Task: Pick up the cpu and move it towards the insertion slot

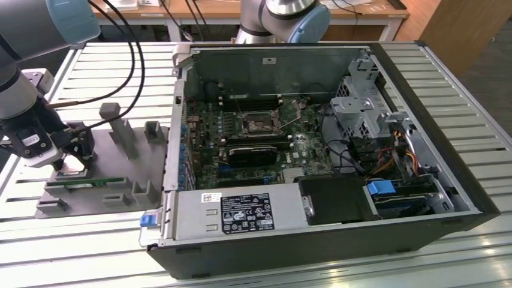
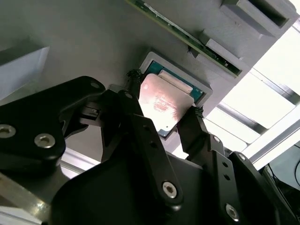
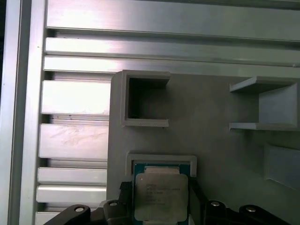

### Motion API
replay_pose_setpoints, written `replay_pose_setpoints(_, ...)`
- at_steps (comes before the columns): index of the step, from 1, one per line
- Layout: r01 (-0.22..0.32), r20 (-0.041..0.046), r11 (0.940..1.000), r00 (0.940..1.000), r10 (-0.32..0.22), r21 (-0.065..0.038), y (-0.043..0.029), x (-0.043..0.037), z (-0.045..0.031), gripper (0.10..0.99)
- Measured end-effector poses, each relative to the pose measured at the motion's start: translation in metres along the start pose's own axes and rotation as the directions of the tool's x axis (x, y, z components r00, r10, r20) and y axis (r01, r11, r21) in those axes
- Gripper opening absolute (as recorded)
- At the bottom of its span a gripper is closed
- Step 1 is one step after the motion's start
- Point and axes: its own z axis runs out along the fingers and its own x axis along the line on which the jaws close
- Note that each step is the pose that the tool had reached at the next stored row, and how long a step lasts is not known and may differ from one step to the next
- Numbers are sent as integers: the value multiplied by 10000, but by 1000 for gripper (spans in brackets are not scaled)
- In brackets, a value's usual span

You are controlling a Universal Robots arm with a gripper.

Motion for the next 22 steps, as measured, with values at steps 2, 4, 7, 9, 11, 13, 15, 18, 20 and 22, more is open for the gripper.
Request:
replay_pose_setpoints(2, 0, 1, 10000, 10000, 0, 0, 0, 0, 1, 588)
replay_pose_setpoints(4, 0, 2, 10000, 10000, 0, 0, 0, 0, 2, 588)
replay_pose_setpoints(7, 0, 0, 10000, 10000, 0, -1, 0, 0, 2, 541)
replay_pose_setpoints(9, 0, 2, 10000, 10000, 0, -1, 0, 0, 3, 541)
replay_pose_setpoints(11, 0, 2, 10000, 10000, 0, -1, 0, 0, 4, 541)
replay_pose_setpoints(13, 1, 4, 10000, 10000, -1, -1, 1, -1, 0, 541)
replay_pose_setpoints(15, 0, 3, 10000, 10000, 0, 0, 2, -2, -32, 541)
replay_pose_setpoints(18, 0, 4, 10000, 10000, 0, -1, 5, -4, -104, 541)
replay_pose_setpoints(20, 0, 3, 10000, 10000, 0, -1, 7, -6, -155, 541)
replay_pose_setpoints(22, 0, 2, 10000, 10000, 0, 0, 8, -8, -207, 541)
